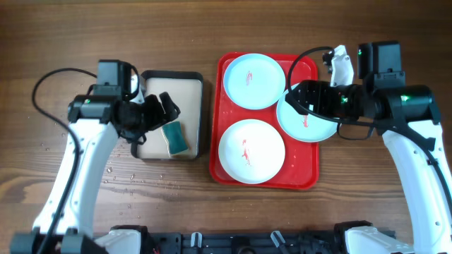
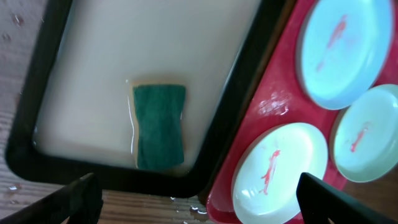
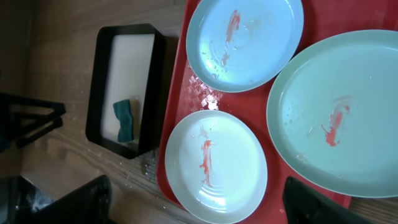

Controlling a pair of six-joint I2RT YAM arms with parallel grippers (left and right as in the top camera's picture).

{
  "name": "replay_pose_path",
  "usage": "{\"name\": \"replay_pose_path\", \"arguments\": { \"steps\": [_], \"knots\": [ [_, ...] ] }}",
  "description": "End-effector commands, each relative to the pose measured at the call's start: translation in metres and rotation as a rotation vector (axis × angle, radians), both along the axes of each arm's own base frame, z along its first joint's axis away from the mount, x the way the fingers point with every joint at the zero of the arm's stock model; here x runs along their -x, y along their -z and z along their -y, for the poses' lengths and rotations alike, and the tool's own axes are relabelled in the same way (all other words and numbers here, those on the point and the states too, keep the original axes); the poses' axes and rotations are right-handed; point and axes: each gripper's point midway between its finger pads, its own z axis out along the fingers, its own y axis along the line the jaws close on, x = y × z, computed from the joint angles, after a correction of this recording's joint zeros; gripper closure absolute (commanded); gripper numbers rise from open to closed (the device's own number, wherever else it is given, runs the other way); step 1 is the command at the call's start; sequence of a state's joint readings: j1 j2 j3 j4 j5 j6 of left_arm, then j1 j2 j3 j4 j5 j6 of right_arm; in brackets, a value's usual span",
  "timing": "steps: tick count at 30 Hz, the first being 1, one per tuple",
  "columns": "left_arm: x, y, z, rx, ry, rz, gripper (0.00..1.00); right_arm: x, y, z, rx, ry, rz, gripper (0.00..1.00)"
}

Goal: Clean dirty plates on tray and stack at the side
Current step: 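Grasp the green sponge with the left gripper, white plate rim with right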

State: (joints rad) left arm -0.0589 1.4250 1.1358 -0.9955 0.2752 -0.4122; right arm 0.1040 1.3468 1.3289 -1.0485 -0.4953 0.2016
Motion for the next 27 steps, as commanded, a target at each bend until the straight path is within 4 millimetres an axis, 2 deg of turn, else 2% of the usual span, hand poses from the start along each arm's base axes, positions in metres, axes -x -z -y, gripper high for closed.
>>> {"name": "replay_pose_path", "arguments": {
  "steps": [1,2,3,6,8,9,10,12,14,15,16,17,18,19,21,22,23,24,25,26,27],
  "knots": [
    [-0.001,0.057,0.017,-0.104,0.048,-0.150,0.57,-0.001,-0.005,-0.004,-0.024,-0.005,-0.002,0.25],
    [0.001,0.085,0.023,-0.182,0.080,-0.206,0.68,-0.001,-0.005,-0.004,-0.027,0.001,-0.006,0.28],
    [0.006,0.099,0.025,-0.221,0.076,-0.253,0.69,-0.001,-0.005,-0.004,-0.030,0.008,-0.012,0.29],
    [0.017,0.133,0.018,-0.343,-0.006,-0.359,0.72,-0.001,-0.005,-0.004,-0.033,0.016,-0.020,0.31],
    [0.022,0.147,0.014,-0.363,-0.091,-0.412,0.81,-0.001,-0.005,-0.004,-0.036,0.022,-0.025,0.33],
    [0.020,0.149,0.014,-0.358,-0.098,-0.412,0.92,-0.001,-0.005,-0.004,-0.036,0.022,-0.024,0.33],
    [0.018,0.149,0.017,-0.339,-0.092,-0.404,0.96,-0.001,-0.005,-0.004,-0.036,0.022,-0.024,0.33],
    [0.013,0.139,0.023,-0.306,-0.053,-0.385,0.96,-0.001,-0.005,-0.004,-0.036,0.022,-0.023,0.33],
    [0.003,0.106,0.030,-0.248,-0.053,-0.363,0.96,-0.001,-0.005,-0.004,-0.036,0.021,-0.023,0.33],
    [-0.002,0.090,0.029,-0.246,-0.058,-0.339,0.89,-0.001,-0.005,-0.004,-0.036,0.022,-0.024,0.33],
    [-0.008,0.076,0.027,-0.237,-0.046,-0.303,0.71,-0.001,-0.005,-0.004,-0.036,0.022,-0.024,0.33],
    [-0.011,0.066,0.019,-0.256,-0.060,-0.271,0.60,-0.001,-0.005,-0.004,-0.036,0.021,-0.024,0.33],
    [-0.012,0.064,0.009,-0.302,-0.076,-0.259,0.57,-0.001,-0.005,-0.004,-0.036,0.021,-0.024,0.33],
    [-0.011,0.065,-0.003,-0.361,-0.089,-0.258,0.56,-0.001,-0.005,-0.004,-0.036,0.021,-0.024,0.33],
    [-0.007,0.076,-0.011,-0.400,-0.092,-0.261,0.54,-0.001,-0.005,-0.004,-0.036,0.022,-0.024,0.33],
    [-0.005,0.085,-0.011,-0.397,-0.093,-0.256,0.54,-0.001,-0.005,-0.004,-0.036,0.022,-0.024,0.33],
    [-0.001,0.107,-0.012,-0.393,-0.094,-0.241,0.54,-0.001,-0.005,-0.004,-0.036,0.021,-0.023,0.33],
    [0.001,0.116,-0.012,-0.390,-0.096,-0.232,0.56,-0.001,-0.005,-0.004,-0.036,0.021,-0.023,0.33],
    [0.003,0.126,-0.013,-0.387,-0.098,-0.222,0.59,-0.001,-0.005,-0.004,-0.036,0.021,-0.023,0.33],
    [0.004,0.131,-0.013,-0.384,-0.099,-0.214,0.66,-0.001,-0.005,-0.004,-0.036,0.021,-0.023,0.33],
    [0.004,0.131,-0.013,-0.384,-0.099,-0.211,0.80,-0.001,-0.005,-0.004,-0.036,0.022,-0.023,0.33]
  ]
}}
